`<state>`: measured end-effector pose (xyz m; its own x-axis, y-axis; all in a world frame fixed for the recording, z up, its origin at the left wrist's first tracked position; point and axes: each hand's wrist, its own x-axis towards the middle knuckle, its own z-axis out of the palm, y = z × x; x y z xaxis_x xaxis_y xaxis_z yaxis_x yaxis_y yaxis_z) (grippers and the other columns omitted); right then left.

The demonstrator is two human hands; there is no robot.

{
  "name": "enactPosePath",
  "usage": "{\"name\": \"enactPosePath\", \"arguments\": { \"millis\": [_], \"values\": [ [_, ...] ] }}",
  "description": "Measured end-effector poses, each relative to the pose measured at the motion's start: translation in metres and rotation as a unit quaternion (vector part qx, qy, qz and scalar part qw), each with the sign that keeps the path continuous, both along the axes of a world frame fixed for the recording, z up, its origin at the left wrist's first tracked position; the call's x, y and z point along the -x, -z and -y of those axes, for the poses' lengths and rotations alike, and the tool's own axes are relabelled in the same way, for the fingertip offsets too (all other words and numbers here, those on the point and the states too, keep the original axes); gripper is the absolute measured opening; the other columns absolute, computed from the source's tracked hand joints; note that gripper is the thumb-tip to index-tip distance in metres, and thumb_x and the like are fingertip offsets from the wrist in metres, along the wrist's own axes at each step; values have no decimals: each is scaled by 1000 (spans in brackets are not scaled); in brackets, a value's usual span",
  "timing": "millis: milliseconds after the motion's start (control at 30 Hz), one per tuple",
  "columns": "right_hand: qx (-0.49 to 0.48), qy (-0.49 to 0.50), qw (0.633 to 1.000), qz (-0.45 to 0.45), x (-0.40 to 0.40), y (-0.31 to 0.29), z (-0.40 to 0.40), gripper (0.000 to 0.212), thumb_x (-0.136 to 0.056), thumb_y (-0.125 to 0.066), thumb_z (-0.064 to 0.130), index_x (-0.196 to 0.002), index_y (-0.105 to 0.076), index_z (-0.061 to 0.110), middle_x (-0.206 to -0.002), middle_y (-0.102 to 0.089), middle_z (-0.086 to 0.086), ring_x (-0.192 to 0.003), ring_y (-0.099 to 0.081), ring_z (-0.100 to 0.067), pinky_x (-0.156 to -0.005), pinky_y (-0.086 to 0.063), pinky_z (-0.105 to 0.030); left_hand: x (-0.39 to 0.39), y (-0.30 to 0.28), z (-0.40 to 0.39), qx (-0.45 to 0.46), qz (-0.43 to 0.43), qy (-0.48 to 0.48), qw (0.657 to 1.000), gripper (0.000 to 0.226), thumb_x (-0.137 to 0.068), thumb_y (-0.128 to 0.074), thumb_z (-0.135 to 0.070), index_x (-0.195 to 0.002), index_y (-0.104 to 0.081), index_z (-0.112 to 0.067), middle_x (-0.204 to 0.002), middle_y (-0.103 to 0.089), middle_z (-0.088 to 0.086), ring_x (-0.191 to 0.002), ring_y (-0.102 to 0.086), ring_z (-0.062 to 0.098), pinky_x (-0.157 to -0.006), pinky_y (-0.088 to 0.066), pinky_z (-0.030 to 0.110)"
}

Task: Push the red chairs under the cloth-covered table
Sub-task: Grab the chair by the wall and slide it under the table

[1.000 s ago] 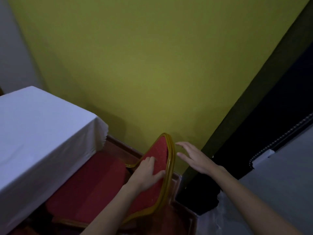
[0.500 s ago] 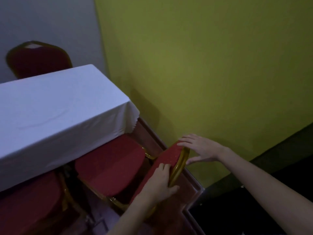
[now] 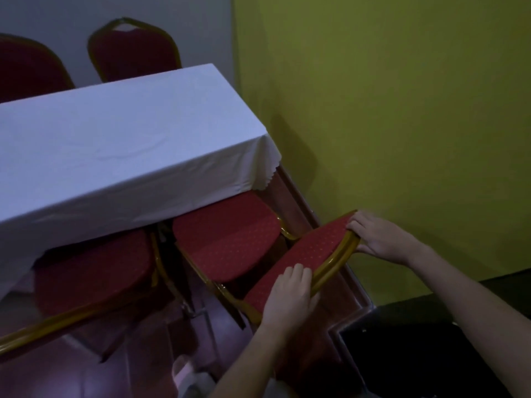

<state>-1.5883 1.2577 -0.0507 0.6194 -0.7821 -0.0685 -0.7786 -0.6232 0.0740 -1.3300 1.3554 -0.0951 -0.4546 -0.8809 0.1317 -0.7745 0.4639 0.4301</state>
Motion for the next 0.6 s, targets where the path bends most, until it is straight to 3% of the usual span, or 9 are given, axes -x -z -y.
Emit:
{"name": "enactPosePath", "arguments": {
  "millis": [133,300,433,600],
  "values": [
    [28,-31,999,3,-8,2,3,54,-87,-33,59,-99,-55,11,-97,-55,-5,-85,-57,-19,-71,-50,-29,-12,-3,1,9,0,18,1000,22,-87,-49,-38,-95,-46,-17,-94,-54,3,-82,-53,21,-69,-50,34],
    [54,-57,996,44,-28,4,5,60,-91,-22,66,-89,-52,14,-84,-50,-1,-70,-47,-12,-66,-36,-21,-37,-6,-1,24,1,36,999,23,-87,-53,-38,-95,-47,-17,-93,-54,2,-80,-53,19,-68,-49,32],
    [57,-84,991,89,-55,11,1,57,-91,-21,66,-88,-44,14,-81,-49,-3,-71,-43,-15,-67,-30,-26,-73,-6,-2,24,5,56,998,23,-91,-51,-39,-97,-46,-16,-95,-54,3,-82,-50,19,-72,-46,32],
    [64,-99,988,99,-108,18,-9,61,-90,-18,67,-85,-47,13,-82,-56,-5,-68,-53,-20,-67,-32,-29,-137,-8,-2,30,14,90,995,24,-92,-51,-39,-95,-44,-16,-93,-54,2,-80,-50,18,-70,-47,31]
  ]
}}
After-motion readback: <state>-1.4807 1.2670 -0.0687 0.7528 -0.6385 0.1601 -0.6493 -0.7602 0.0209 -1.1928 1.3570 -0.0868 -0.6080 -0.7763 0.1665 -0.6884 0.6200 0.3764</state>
